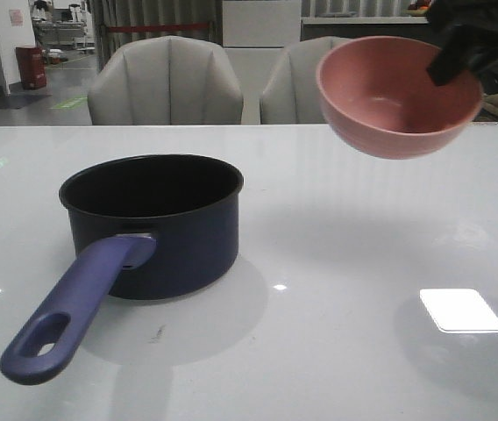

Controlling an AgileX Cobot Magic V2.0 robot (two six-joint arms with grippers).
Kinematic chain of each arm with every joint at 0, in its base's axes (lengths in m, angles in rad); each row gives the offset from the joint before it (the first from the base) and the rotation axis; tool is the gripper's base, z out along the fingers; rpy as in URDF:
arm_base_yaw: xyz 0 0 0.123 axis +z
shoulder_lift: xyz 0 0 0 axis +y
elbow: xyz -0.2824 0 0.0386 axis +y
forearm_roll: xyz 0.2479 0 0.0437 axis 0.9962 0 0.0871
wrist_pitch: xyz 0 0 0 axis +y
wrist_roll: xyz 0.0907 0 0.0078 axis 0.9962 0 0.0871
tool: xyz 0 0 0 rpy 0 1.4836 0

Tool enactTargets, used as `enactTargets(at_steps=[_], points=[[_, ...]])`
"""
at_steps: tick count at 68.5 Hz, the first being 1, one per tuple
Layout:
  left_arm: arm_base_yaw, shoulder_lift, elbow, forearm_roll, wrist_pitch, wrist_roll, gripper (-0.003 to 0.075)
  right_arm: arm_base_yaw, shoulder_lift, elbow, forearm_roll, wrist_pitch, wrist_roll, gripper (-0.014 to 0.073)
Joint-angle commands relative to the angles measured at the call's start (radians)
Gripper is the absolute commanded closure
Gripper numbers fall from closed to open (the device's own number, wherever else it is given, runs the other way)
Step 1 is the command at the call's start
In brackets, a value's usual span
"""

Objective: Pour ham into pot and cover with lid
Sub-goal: 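Carry the empty pink bowl back and lower it onto the table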

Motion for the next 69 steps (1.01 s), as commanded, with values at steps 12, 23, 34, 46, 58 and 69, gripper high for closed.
enactTargets(at_steps=[12, 23, 34, 46, 58, 69], points=[[-0.008, 0.01, -0.027, -0.001, -0.081, -0.001, 0.0083, -0.07, 0.062, -0.034, -0.2, 0.061, 0.315, 0.0456], [-0.008, 0.01, -0.027, -0.001, -0.081, -0.001, 0.0083, -0.085, 0.145, -0.036, -0.193, 0.061, 0.382, 0.0456], [-0.008, 0.01, -0.027, -0.001, -0.081, -0.001, 0.0083, -0.085, 0.22, -0.071, -0.181, 0.097, 0.382, 0.0455], [-0.008, 0.01, -0.027, -0.001, -0.081, -0.001, 0.0083, -0.085, 0.282, -0.148, -0.175, 0.194, 0.382, 0.0411], [-0.008, 0.01, -0.027, -0.001, -0.081, -0.001, 0.0083, -0.085, 0.301, -0.174, -0.179, 0.213, 0.381, 0.0311], [-0.008, 0.01, -0.027, -0.001, -0.081, -0.001, 0.0083, -0.085, 0.296, -0.174, -0.193, 0.209, 0.381, 0.0261]])
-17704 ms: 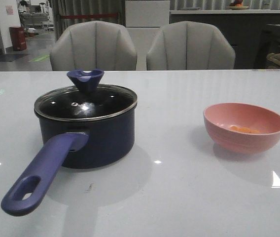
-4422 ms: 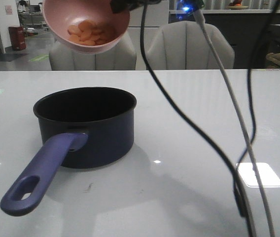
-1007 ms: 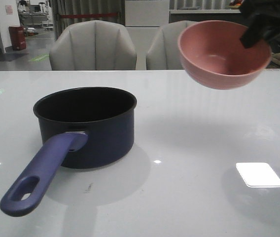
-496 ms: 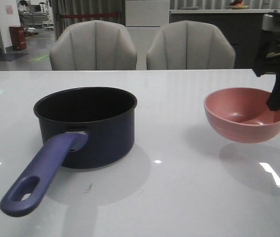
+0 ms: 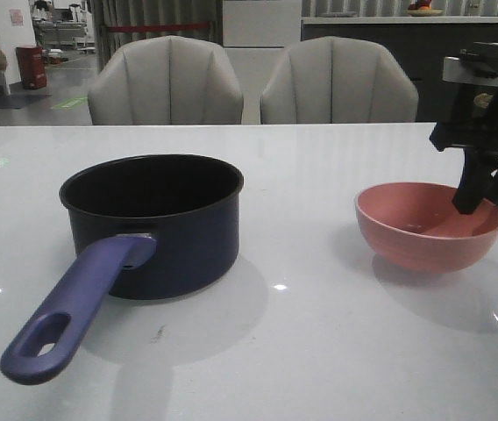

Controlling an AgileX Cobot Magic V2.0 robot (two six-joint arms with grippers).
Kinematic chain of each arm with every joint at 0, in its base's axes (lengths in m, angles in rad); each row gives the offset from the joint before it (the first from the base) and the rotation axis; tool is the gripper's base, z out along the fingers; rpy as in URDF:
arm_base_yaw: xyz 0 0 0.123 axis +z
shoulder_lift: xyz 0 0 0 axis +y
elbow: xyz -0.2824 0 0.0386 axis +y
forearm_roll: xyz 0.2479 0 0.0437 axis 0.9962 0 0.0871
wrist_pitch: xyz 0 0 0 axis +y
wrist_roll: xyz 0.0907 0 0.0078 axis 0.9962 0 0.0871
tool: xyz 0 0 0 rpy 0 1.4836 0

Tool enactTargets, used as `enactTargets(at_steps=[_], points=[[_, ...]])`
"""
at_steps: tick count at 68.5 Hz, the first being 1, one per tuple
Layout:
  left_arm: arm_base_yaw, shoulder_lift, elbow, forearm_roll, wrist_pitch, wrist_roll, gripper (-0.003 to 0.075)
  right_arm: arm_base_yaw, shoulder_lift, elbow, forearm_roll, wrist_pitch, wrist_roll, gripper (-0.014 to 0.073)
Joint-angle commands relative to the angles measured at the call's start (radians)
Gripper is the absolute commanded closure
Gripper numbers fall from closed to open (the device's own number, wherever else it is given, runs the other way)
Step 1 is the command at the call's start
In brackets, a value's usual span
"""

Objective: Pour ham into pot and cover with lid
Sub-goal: 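Carry the empty pink bowl back and lower it onto the table, then release the pink bowl and withdraw the right gripper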

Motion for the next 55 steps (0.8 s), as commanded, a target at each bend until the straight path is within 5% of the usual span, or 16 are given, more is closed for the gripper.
enactTargets(at_steps=[1, 33, 55], points=[[-0.008, 0.01, -0.027, -0.001, -0.081, -0.001, 0.0083, -0.008, -0.052, -0.033, -0.007, -0.017, 0.004, 0.0261], [-0.008, 0.01, -0.027, -0.001, -0.081, -0.001, 0.0083, 0.015, -0.382, -0.024, -0.002, -0.013, -0.048, 0.0263], [-0.008, 0.01, -0.027, -0.001, -0.081, -0.001, 0.0083, 0.171, -0.687, 0.193, -0.003, -0.273, -0.057, 0.0264]])
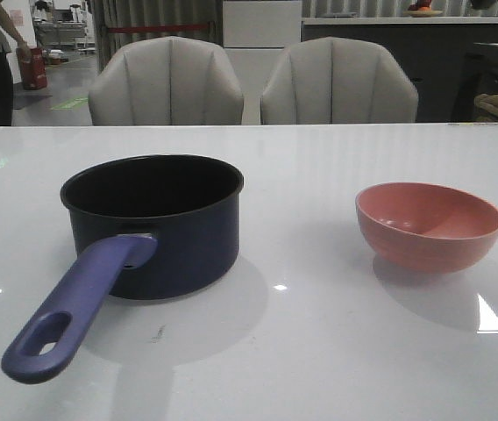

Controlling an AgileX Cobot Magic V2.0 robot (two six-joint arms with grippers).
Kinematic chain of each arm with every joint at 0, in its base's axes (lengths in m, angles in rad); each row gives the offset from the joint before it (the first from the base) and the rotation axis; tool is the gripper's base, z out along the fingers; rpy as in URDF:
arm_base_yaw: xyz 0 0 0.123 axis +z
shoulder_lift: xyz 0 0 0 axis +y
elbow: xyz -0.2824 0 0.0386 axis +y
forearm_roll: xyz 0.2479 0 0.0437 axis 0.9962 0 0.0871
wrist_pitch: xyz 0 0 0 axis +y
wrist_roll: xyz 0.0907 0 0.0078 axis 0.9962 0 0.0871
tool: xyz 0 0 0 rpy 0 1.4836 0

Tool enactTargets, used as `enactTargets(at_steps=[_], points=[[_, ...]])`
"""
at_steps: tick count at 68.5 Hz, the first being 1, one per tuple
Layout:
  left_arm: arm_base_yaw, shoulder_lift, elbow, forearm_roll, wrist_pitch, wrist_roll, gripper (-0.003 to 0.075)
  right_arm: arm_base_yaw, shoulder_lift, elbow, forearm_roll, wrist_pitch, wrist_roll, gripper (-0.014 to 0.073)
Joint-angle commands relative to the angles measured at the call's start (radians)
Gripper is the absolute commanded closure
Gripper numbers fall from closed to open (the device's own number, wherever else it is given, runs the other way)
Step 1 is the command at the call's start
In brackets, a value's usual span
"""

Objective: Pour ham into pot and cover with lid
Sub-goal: 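Release the pink bowl and withdraw the right gripper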

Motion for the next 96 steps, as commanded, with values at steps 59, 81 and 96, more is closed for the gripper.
enactTargets(at_steps=[59, 81, 96], points=[[-0.008, 0.01, 0.009, -0.001, -0.084, -0.001, 0.0083, 0.088, -1.027, 0.884, 0.078, -0.57, -0.015, 0.0264], [-0.008, 0.01, 0.015, -0.001, -0.088, -0.001, 0.0083, 0.088, -1.048, 0.932, 0.081, -0.604, -0.015, 0.0448], [-0.008, 0.01, 0.015, -0.001, -0.088, -0.001, 0.0083, 0.088, -1.048, 0.932, 0.081, -0.603, -0.015, 0.0449]])
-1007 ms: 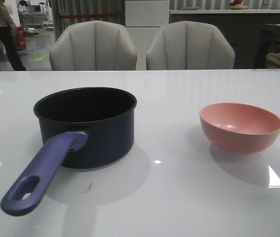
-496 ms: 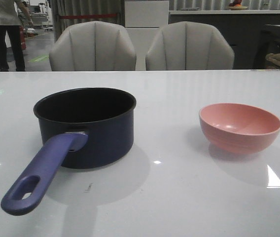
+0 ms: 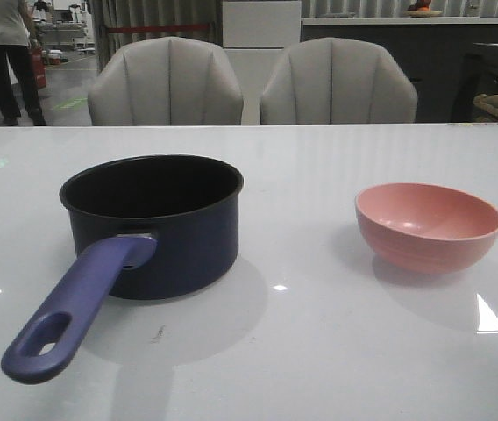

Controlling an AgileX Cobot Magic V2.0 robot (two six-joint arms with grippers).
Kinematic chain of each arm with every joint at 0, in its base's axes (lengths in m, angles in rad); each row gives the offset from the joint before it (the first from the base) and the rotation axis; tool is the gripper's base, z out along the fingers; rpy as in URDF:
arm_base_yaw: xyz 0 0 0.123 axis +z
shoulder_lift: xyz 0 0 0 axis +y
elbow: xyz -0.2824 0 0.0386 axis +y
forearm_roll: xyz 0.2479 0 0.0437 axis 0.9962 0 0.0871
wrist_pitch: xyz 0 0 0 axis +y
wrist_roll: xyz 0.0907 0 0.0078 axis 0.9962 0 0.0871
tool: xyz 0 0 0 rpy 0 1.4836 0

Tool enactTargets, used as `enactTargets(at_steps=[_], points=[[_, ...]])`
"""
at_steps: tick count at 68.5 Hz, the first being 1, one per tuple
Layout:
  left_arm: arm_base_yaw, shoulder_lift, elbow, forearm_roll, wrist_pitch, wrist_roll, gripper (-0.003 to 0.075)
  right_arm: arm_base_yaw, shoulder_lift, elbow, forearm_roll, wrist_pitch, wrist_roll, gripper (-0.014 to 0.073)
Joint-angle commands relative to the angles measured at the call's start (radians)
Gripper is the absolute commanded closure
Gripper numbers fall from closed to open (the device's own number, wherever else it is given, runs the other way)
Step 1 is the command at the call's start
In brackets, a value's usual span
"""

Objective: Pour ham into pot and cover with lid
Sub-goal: 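Release the pink bowl and withdraw the right gripper, then move the left gripper over the glass lid and grasp its knob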

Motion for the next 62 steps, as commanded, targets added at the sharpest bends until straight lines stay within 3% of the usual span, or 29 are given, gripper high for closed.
enactTargets(at_steps=[1, 37, 45, 52, 62], points=[[-0.008, 0.01, -0.025, -0.001, -0.084, -0.001, 0.0083, -0.001, 0.006, -0.028, 0.005, -0.087, -0.011, 0.0449], [-0.006, 0.047, -0.092, 0.013, -0.073, -0.001, 0.008, -0.001, 0.006, -0.028, 0.005, -0.087, -0.011, 0.0449], [0.009, 0.127, -0.145, 0.036, -0.028, -0.037, 0.008, -0.001, 0.006, -0.028, 0.005, -0.087, -0.011, 0.0449], [0.053, 0.257, -0.227, 0.11, 0.063, -0.167, 0.008, -0.001, 0.006, -0.028, 0.005, -0.087, -0.011, 0.0449], [0.116, 0.449, -0.322, 0.126, 0.119, -0.169, 0.0082, -0.001, 0.006, -0.028, 0.005, -0.087, -0.011, 0.0449]])
